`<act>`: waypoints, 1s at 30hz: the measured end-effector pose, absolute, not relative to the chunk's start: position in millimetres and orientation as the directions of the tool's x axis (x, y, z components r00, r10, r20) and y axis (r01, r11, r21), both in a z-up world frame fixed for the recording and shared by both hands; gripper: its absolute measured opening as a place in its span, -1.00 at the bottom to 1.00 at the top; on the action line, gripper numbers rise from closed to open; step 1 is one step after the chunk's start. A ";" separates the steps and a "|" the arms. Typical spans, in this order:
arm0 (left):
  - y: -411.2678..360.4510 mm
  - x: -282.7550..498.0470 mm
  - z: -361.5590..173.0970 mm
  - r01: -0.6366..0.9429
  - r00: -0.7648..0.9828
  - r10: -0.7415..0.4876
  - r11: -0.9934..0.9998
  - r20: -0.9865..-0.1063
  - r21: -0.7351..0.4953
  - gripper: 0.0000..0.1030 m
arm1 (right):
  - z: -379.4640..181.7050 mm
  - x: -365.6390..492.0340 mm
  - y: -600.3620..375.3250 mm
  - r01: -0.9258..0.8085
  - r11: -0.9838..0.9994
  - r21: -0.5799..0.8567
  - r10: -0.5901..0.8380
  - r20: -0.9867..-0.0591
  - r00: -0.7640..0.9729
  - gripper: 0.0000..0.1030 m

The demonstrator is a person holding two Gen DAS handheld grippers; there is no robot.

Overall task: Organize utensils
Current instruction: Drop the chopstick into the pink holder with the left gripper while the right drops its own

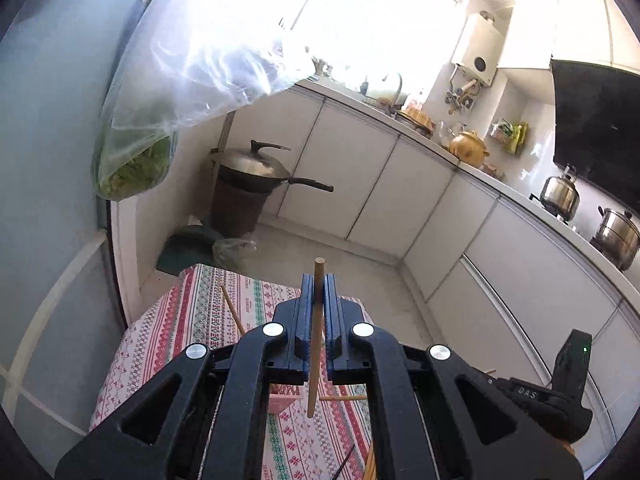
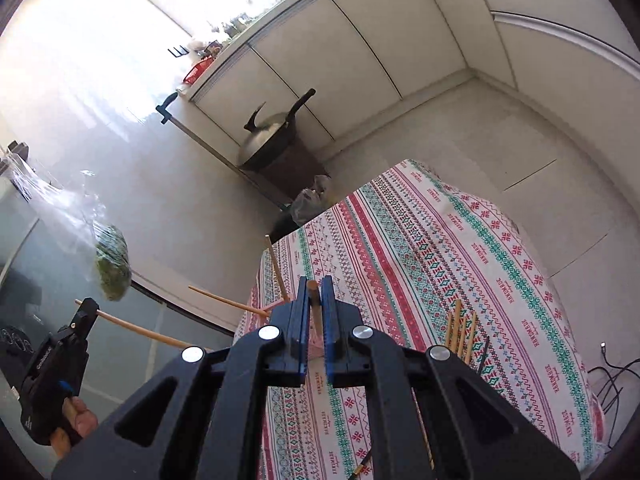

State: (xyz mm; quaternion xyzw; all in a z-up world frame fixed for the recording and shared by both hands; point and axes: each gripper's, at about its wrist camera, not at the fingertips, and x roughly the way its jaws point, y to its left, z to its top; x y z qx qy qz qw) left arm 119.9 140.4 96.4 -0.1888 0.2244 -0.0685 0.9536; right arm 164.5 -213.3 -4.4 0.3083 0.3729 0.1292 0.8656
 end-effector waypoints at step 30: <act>195.3 128.9 74.2 -0.117 0.892 -0.108 0.883 -0.440 -0.454 -0.16 | 5.6 225.0 -129.1 -0.070 0.776 0.626 0.510 -0.558 0.655 -0.88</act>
